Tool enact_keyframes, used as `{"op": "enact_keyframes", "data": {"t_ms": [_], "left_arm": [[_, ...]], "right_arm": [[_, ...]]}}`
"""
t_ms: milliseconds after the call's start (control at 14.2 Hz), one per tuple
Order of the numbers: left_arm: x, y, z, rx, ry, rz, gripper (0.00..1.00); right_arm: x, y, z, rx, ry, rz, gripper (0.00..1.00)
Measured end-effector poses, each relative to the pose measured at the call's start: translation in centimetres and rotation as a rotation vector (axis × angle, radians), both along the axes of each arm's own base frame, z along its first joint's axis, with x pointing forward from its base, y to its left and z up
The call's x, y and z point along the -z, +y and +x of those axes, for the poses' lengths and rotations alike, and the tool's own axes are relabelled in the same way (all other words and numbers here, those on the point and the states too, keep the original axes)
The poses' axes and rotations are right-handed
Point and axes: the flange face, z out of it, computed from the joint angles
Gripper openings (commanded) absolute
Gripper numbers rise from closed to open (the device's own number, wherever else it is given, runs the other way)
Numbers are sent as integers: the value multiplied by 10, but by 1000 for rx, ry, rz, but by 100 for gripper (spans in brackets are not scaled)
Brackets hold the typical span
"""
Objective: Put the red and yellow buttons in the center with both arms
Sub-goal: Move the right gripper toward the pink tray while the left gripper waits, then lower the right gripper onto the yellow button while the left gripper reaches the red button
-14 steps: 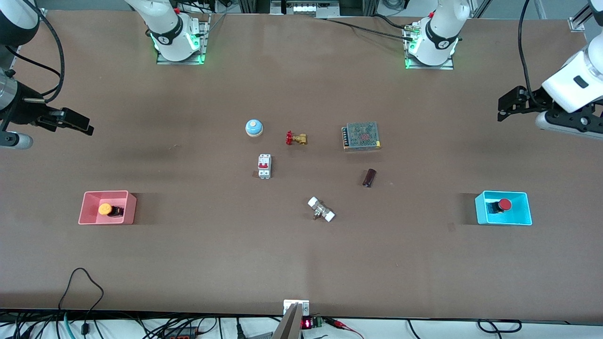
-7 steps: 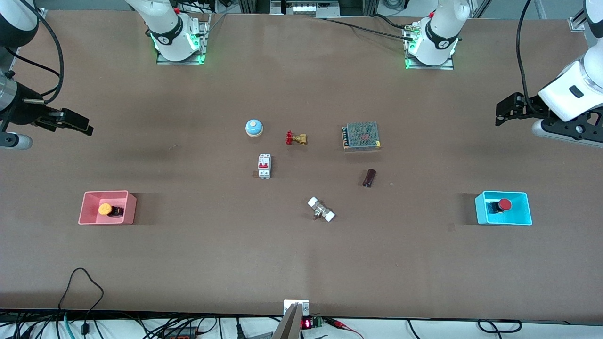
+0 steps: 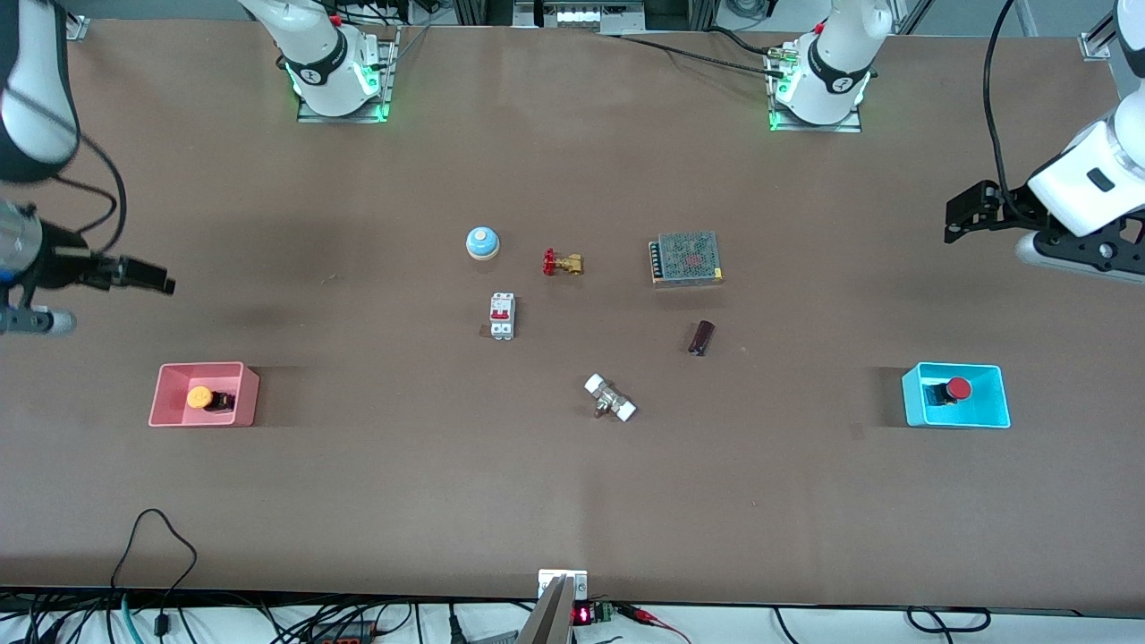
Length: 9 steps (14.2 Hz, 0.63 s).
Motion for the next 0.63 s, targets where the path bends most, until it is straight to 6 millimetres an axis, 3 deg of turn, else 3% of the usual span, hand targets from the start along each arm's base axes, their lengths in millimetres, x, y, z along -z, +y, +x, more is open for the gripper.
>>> {"op": "enact_keyframes", "data": {"t_ms": [281, 491, 632], "left_arm": [[29, 25, 15, -42, 45, -3, 100], [44, 49, 47, -78, 36, -6, 100], [68, 67, 66, -106, 58, -6, 100]], "right_arm": [[70, -15, 33, -45, -51, -101, 100], [109, -22, 50, -47, -125, -109, 100], [136, -30, 57, -41, -151, -110, 100]]}}
